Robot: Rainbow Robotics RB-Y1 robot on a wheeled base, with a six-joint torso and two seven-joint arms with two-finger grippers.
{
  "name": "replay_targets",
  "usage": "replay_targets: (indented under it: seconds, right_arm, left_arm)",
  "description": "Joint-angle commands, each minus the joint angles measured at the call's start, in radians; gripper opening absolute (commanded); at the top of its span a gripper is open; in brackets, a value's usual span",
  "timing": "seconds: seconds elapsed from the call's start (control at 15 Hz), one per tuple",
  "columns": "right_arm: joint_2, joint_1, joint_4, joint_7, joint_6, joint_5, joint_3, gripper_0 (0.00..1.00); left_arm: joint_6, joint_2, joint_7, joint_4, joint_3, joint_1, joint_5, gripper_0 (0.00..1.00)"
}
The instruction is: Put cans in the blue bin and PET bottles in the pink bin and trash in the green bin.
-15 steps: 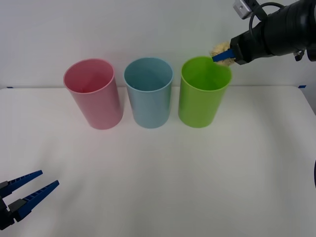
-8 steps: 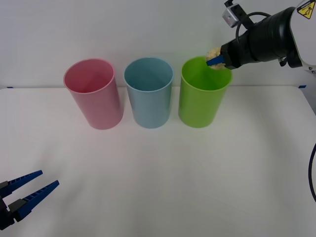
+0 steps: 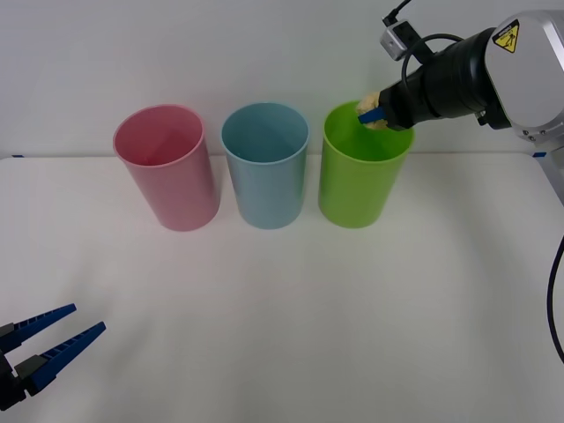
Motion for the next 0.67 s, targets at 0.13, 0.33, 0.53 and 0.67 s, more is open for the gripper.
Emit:
replay_targets:
  seconds: [0.13, 0.33, 0.53, 0.67]
  right_arm:
    - [0.000, 0.000, 0.000, 0.002, 0.000, -0.007, 0.011, 0.00]
    - [0.003, 0.000, -0.001, 0.066, 0.014, -0.009, 0.011, 0.94]
    - [0.003, 0.000, 0.000, 0.089, 0.026, -0.030, 0.011, 1.00]
    - [0.008, 0.000, 0.000, 0.089, 0.026, -0.035, 0.011, 1.00]
  left_arm:
    - [0.000, 0.000, 0.000, 0.000, 0.000, 0.000, 0.000, 1.00]
    - [0.000, 0.000, 0.000, 0.000, 0.000, 0.000, 0.000, 1.00]
    - [0.000, 0.000, 0.000, 0.000, 0.000, 0.000, 0.000, 1.00]
    - [0.000, 0.000, 0.000, 0.000, 0.000, 0.000, 0.000, 1.00]
